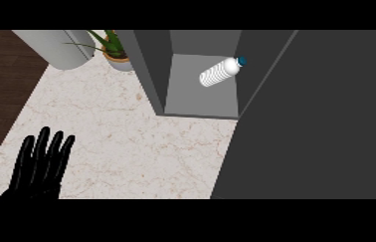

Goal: Pick up the bottled water, place it into the cabinet and close the cabinet

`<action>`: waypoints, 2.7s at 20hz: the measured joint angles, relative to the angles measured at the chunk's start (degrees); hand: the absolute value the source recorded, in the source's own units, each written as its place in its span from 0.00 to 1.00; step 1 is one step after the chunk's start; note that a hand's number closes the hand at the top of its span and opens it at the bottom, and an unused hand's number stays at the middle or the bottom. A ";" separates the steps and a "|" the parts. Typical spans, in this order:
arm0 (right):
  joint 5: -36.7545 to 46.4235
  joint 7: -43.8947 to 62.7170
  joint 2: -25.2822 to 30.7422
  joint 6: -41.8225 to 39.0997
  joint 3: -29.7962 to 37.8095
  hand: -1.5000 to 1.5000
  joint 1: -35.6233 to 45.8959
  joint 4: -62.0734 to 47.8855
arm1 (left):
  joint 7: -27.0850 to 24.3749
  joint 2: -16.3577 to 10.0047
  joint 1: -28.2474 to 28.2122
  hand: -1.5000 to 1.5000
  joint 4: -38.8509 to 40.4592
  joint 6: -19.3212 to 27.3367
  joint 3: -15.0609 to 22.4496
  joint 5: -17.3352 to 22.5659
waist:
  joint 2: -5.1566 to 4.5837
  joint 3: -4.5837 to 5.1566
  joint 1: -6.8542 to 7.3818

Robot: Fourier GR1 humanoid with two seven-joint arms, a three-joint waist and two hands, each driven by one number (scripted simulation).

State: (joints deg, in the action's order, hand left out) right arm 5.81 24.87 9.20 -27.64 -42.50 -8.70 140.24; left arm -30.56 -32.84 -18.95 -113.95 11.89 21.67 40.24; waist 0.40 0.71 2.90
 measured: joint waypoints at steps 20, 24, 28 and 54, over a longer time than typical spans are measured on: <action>-5.56 0.96 0.73 -0.43 0.95 1.00 3.06 -1.31 | -0.22 -2.76 -0.99 0.00 -0.66 -4.78 -3.49 2.67 | -1.56 0.09 3.09; -12.88 2.37 0.06 -2.08 1.26 1.00 2.30 -3.34 | -0.30 -3.27 -0.61 0.00 -0.67 -6.12 -3.59 2.77 | -2.56 0.11 4.82; -22.02 4.25 -0.91 -2.87 1.09 1.00 1.12 -6.09 | -0.44 -3.58 -0.11 0.00 -0.90 -7.32 -3.68 2.94 | -3.08 0.19 6.45; -28.64 -1.78 -8.41 30.43 22.81 1.00 22.39 -32.30 | -0.66 -4.60 -1.75 0.00 0.32 -10.44 -5.82 4.79 | -2.48 -0.38 5.47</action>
State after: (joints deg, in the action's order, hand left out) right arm -22.83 23.09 0.79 2.79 -19.69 13.69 107.93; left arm -31.22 -37.44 -20.70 -113.62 1.45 15.85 45.03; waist -2.08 0.34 8.37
